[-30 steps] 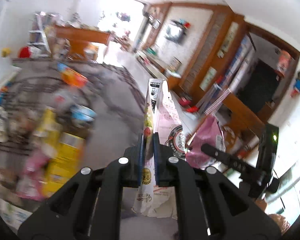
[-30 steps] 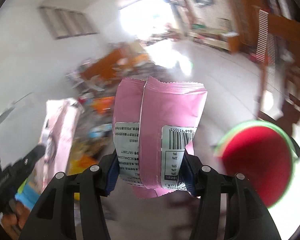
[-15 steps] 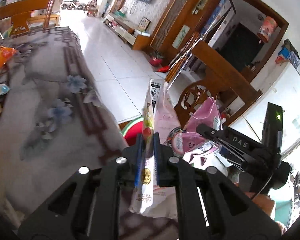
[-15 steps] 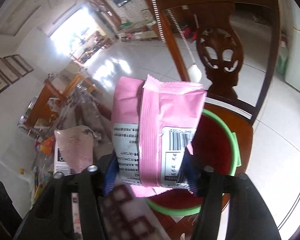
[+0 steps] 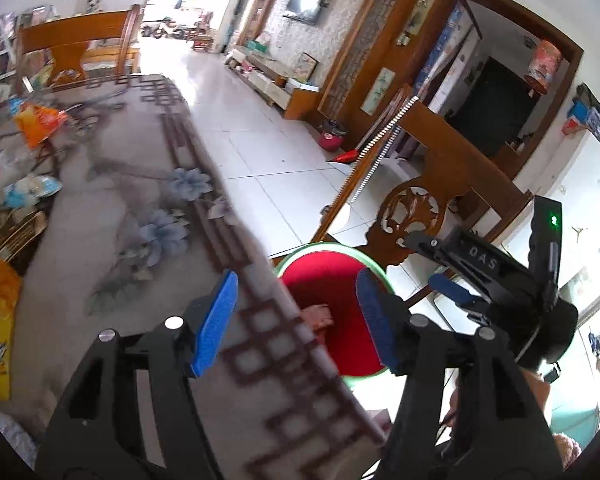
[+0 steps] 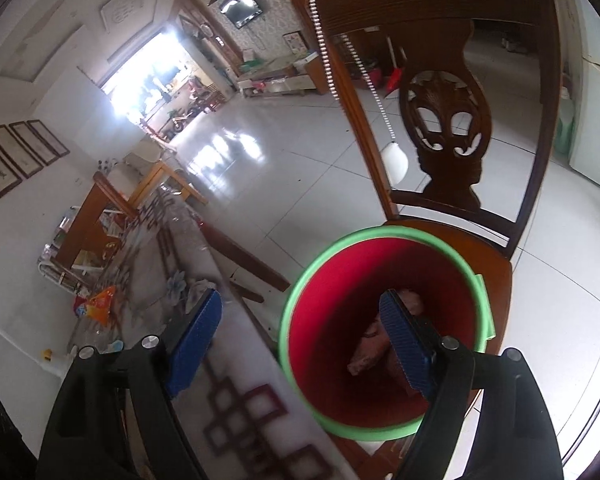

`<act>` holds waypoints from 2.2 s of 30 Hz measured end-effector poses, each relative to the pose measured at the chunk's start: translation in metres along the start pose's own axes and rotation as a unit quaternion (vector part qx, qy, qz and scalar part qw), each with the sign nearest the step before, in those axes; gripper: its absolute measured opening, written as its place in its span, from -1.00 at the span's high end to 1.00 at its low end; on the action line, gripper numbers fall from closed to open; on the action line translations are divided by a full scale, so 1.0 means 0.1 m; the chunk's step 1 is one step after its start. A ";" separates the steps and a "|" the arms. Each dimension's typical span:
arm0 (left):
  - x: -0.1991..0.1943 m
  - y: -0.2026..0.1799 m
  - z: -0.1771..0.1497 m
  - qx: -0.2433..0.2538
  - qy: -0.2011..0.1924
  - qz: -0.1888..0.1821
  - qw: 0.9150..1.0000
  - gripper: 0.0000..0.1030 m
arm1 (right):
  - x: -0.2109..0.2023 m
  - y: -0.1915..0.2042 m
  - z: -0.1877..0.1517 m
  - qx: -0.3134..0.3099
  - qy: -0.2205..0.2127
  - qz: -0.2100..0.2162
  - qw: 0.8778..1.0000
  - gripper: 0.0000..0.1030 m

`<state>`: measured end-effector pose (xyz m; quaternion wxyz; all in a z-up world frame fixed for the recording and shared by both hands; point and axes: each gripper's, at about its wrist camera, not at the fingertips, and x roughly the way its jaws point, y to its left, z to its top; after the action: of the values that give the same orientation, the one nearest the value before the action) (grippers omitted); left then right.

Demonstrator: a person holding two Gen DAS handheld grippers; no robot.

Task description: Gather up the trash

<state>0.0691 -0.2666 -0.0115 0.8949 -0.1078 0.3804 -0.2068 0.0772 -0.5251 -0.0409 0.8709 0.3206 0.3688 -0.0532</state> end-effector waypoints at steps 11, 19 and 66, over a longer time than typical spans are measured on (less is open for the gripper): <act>-1.09 0.96 -0.33 -0.120 -0.053 0.100 0.986 -0.33 | 0.15 0.83 -0.31 -0.098 0.036 0.031 0.994 -0.53; -2.00 2.08 -1.14 -0.353 -0.069 0.236 0.903 -0.55 | 0.27 1.50 -0.79 -0.197 0.087 0.073 0.974 -0.53; -1.38 2.50 -1.14 -0.263 0.054 0.290 0.918 -0.61 | 0.33 2.02 -1.34 -0.300 0.139 0.123 0.936 -0.54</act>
<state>-0.0278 0.0146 -0.0893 0.8328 -0.2132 0.4839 0.1638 0.0860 -0.2805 -0.0283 0.8664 0.0911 0.4427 0.2124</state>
